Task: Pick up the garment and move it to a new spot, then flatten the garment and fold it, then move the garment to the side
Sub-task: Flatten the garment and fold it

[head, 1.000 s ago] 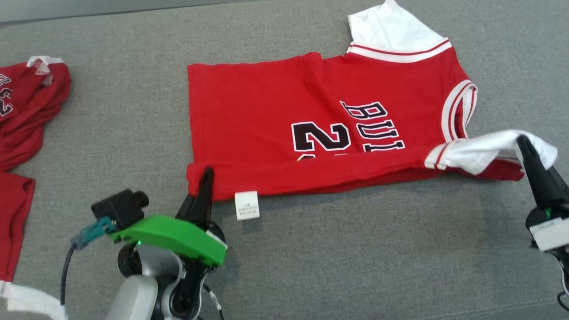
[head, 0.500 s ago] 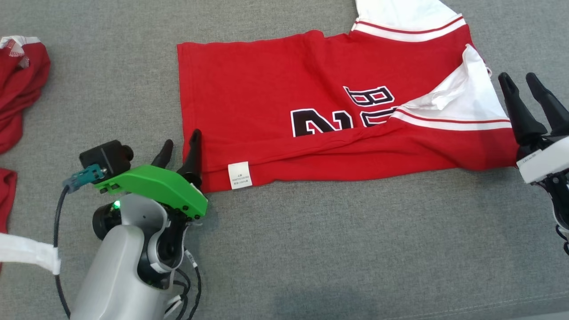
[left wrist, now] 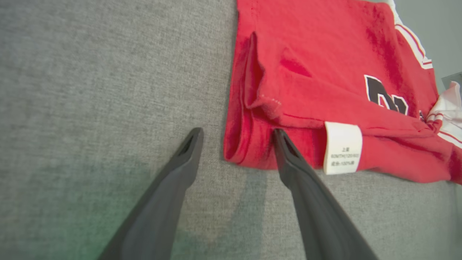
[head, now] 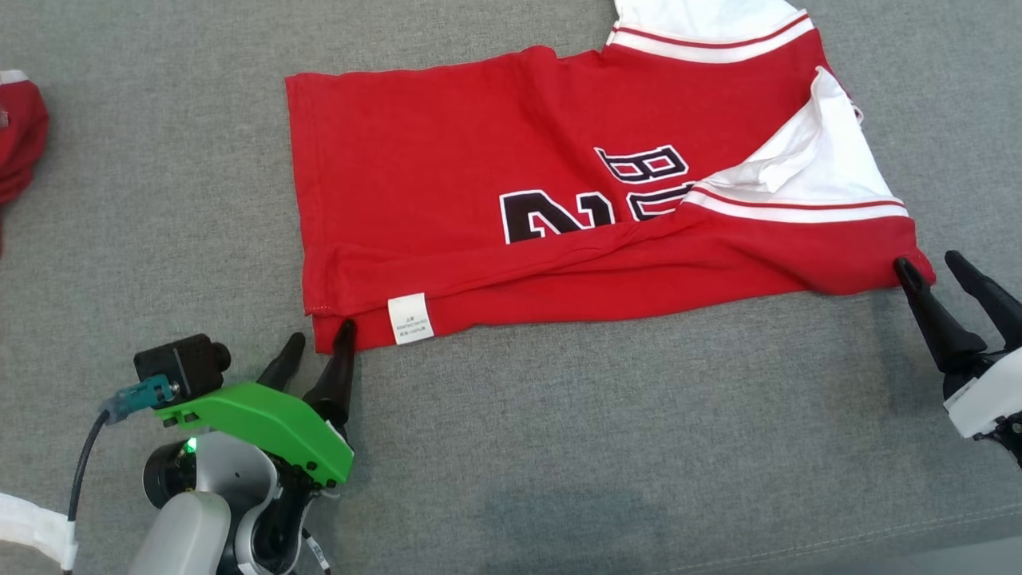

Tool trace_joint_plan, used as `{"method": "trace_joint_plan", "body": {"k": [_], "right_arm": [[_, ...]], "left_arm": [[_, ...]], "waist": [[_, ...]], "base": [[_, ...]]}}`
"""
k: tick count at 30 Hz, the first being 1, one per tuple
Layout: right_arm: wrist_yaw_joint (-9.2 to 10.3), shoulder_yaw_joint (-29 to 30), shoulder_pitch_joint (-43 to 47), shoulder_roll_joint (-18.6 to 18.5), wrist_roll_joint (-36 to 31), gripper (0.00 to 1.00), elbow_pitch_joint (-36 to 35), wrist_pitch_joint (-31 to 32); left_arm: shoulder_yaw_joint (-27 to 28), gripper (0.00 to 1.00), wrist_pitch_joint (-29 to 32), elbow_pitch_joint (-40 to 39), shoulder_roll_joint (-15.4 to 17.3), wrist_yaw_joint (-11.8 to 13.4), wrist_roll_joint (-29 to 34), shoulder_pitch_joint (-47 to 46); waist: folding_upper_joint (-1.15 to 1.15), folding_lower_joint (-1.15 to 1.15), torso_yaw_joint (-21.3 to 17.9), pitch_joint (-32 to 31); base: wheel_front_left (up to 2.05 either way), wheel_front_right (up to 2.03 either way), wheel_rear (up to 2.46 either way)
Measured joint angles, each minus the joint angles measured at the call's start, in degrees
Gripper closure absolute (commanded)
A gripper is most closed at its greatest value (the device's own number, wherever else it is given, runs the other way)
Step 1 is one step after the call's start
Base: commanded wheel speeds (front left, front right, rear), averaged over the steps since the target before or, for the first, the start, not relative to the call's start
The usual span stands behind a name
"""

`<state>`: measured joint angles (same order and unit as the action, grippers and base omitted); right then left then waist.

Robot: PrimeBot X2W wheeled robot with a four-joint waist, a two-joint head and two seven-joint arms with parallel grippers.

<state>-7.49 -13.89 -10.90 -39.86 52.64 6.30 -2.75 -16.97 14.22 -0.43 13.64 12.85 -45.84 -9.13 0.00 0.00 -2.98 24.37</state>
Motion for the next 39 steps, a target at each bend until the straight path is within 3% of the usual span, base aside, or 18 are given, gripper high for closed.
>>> {"method": "trace_joint_plan", "body": {"k": [6, 9, 10, 13, 14, 15, 16, 20, 23, 26, 32, 39], "right_arm": [[0.01, -0.27, -2.22, 1.87, 0.14, 0.0, 0.81, 1.94], [0.01, -0.76, -2.89, 2.03, 0.21, 0.0, 0.9, 2.52], [0.01, -0.97, -2.97, 2.02, 0.45, 0.0, 0.89, 2.75], [0.01, -2.04, -3.27, 1.6, 1.02, 0.0, 0.74, 3.18], [0.01, -2.42, -3.39, 1.26, 1.32, 0.5, 0.68, 3.18], [0.01, -2.86, -3.46, 0.77, 1.51, 0.91, 0.58, 3.18], [0.0, -3.22, -3.46, 0.21, 1.92, 1.0, 0.52, 3.1], [0.0, -4.31, -3.01, -2.82, 3.23, 1.0, 0.01, 3.05], [0.0, -5.3, -0.96, -7.01, 5.04, 1.0, -1.75, 4.91], [-0.01, -5.14, 2.33, -12.34, 8.89, 1.0, -5.31, 7.73], [-0.03, -1.83, 11.88, -22.24, 15.82, 1.0, -7.92, 12.45], [-0.08, -1.18, 17.58, -23.64, 17.93, 1.0, -7.86, 14.1]], "left_arm": [[-0.87, 0.0, 1.29, 3.05, 0.05, -1.11, -0.05, -3.87], [-1.47, 0.82, 1.34, 4.54, -0.2, -2.18, -0.12, -5.37], [-1.52, 1.0, 1.32, 4.99, -0.32, -2.63, -0.23, -5.76], [-1.9, 1.0, 1.23, 6.25, -0.67, -4.41, -1.0, -6.82], [-2.23, 1.0, 1.25, 6.41, -1.12, -4.92, -1.25, -6.97], [-2.37, 1.0, 1.35, 6.45, -1.23, -5.59, -1.69, -6.98], [-2.52, 1.0, 1.8, 6.49, -1.29, -6.32, -2.38, -6.95], [-3.74, 1.0, 4.06, 5.41, -1.93, -8.44, -5.06, -5.25], [-4.63, 1.0, 6.67, 2.04, -0.62, -9.48, -6.17, -2.97], [-4.68, 1.0, 10.17, -4.49, 2.25, -9.64, -8.12, 0.87], [-3.82, 1.0, 16.52, -17.02, 8.44, -7.65, -11.22, 9.36], [-3.63, 1.0, 17.45, -17.49, 9.73, -6.41, -12.8, 14.52]], "waist": [[0.0, 0.0, 0.37, 2.35], [0.0, 0.0, 0.93, 3.12], [0.0, 0.0, 1.13, 3.28], [0.0, 0.0, 1.68, 3.5], [0.0, 0.0, 1.79, 3.4], [0.0, 0.0, 1.87, 3.21], [0.0, 0.0, 1.94, 2.93], [0.0, 0.0, 2.16, 1.57], [0.0, 0.0, 2.35, 0.27], [0.0, 0.0, 2.55, -0.97], [0.0, 0.0, 3.05, -1.82], [0.0, 0.0, 3.23, -0.71]], "base": [[0.0, 0.0, 0.0], [0.0, 0.0, 0.0], [0.0, 0.0, 0.0], [0.0, 0.0, 0.0], [0.0, 0.0, 0.0], [0.0, 0.0, 0.0], [0.0, 0.0, 0.0], [0.0, 0.0, 0.0], [0.0, 0.0, 0.0], [0.0, 0.0, 0.0], [0.0, 0.0, 0.0], [0.0, 0.0, 0.0]]}}
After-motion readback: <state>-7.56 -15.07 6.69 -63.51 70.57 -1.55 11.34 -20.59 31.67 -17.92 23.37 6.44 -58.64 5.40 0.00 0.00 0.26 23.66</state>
